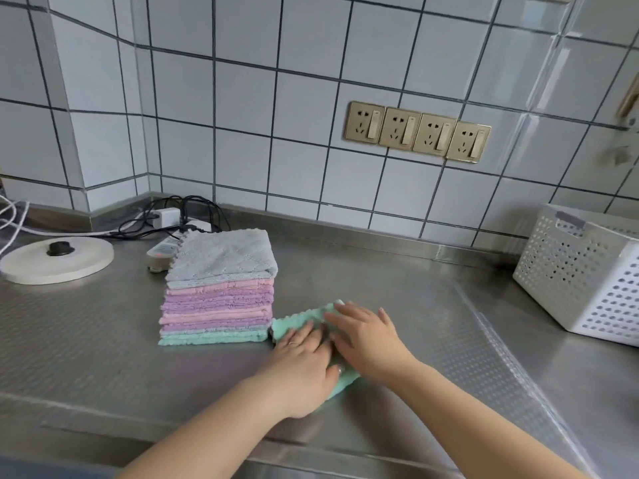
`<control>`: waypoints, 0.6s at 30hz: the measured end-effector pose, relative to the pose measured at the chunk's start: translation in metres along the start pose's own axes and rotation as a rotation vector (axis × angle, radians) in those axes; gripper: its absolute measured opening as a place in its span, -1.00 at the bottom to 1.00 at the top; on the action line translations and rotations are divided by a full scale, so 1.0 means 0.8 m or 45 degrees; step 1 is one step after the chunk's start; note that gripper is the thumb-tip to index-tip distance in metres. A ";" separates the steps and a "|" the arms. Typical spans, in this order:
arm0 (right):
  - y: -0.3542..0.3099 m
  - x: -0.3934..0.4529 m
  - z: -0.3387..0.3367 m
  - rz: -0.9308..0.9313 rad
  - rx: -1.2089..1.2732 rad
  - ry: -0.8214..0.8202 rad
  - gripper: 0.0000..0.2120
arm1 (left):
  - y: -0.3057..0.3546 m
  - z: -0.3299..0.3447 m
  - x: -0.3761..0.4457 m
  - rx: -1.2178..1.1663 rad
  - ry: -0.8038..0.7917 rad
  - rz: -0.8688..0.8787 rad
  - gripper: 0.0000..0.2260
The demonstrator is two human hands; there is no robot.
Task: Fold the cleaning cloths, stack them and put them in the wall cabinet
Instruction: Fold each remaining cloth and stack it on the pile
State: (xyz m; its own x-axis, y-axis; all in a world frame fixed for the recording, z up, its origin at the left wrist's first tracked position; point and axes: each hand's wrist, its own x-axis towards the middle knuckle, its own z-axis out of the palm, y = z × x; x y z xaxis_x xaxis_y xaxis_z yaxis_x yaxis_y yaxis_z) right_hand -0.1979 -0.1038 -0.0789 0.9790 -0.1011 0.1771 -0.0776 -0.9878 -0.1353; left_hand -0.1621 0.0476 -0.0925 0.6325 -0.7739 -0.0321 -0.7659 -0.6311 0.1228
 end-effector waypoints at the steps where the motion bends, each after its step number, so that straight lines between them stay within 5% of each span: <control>1: 0.002 -0.007 0.006 0.012 -0.001 -0.093 -0.59 | 0.000 0.001 0.000 0.007 -0.001 0.000 -0.48; 6: 0.036 -0.020 0.013 0.354 -0.041 -0.110 -0.21 | -0.003 0.001 -0.006 -0.058 0.028 0.009 -0.48; 9: 0.039 -0.016 -0.003 0.411 -0.027 -0.089 -0.51 | -0.017 -0.003 -0.023 -0.131 0.096 -0.011 -0.45; 13: 0.024 -0.008 -0.026 0.494 0.421 -0.112 -0.76 | -0.032 -0.003 -0.043 -0.172 0.156 -0.053 -0.32; 18: 0.008 -0.005 -0.051 0.746 1.250 -0.364 -0.76 | -0.033 -0.008 -0.050 -0.330 0.188 -0.042 -0.50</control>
State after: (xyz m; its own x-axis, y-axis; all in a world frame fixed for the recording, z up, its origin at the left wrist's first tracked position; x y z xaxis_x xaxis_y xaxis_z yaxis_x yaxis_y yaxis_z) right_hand -0.2098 -0.1144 -0.0407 0.8584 -0.3557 -0.3696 -0.4734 -0.2718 -0.8379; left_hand -0.1668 0.0956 -0.0878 0.6811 -0.7250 0.1020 -0.7017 -0.6066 0.3738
